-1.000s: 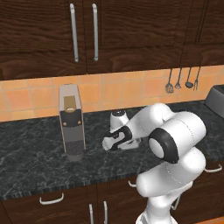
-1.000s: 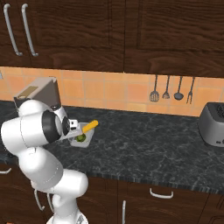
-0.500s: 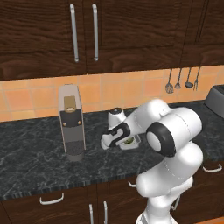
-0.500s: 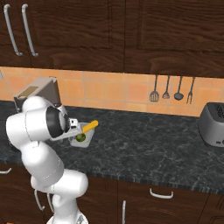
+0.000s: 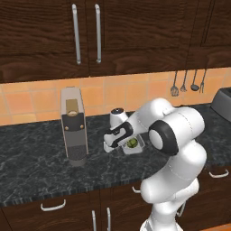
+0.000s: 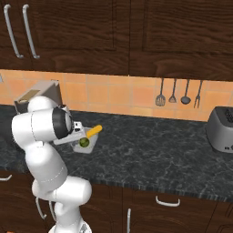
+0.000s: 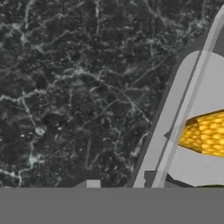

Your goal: Take the meat container that has the steak and place it on the second highest rack of the freezer. Then take the vegetable container that has the corn and lime and place it on the highest rack of the freezer.

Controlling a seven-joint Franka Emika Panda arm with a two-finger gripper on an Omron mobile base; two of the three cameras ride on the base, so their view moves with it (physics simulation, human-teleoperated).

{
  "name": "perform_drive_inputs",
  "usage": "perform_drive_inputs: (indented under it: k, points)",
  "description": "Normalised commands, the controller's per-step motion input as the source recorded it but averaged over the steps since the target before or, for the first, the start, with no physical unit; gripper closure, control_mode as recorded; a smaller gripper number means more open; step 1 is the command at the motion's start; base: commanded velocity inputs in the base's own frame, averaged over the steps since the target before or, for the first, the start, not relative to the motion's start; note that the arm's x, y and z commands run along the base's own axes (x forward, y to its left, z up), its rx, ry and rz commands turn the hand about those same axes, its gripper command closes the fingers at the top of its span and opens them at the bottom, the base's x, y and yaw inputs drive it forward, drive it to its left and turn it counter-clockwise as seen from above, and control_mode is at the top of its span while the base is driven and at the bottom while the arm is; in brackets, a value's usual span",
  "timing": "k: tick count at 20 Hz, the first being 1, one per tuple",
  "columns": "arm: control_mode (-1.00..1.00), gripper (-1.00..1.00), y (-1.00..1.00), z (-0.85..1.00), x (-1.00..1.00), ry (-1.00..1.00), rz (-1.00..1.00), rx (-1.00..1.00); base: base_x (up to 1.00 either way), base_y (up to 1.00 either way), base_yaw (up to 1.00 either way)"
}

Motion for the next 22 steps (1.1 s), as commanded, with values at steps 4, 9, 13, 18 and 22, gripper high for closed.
perform_drive_inputs:
  k: [4, 9, 13, 18, 22]
  points:
    - [-1.00, 1.00, 0.00, -0.12, -0.46, -0.14, 0.03, 0.00, 0.00, 0.00, 0.00]
    - [-1.00, 1.00, 0.00, 0.03, -0.47, -0.11, 0.01, 0.00, 0.00, 0.00, 0.00]
    - [-1.00, 1.00, 0.00, 0.49, -0.32, -0.01, 0.00, -0.04, 0.00, 0.00, 0.00]
    - [-1.00, 1.00, -0.11, 0.71, -0.32, -0.01, 0.00, -0.07, 0.00, 0.00, 0.00]
    - [-1.00, 1.00, -0.17, 0.57, -0.39, 0.00, 0.00, -0.05, 0.00, 0.00, 0.00]
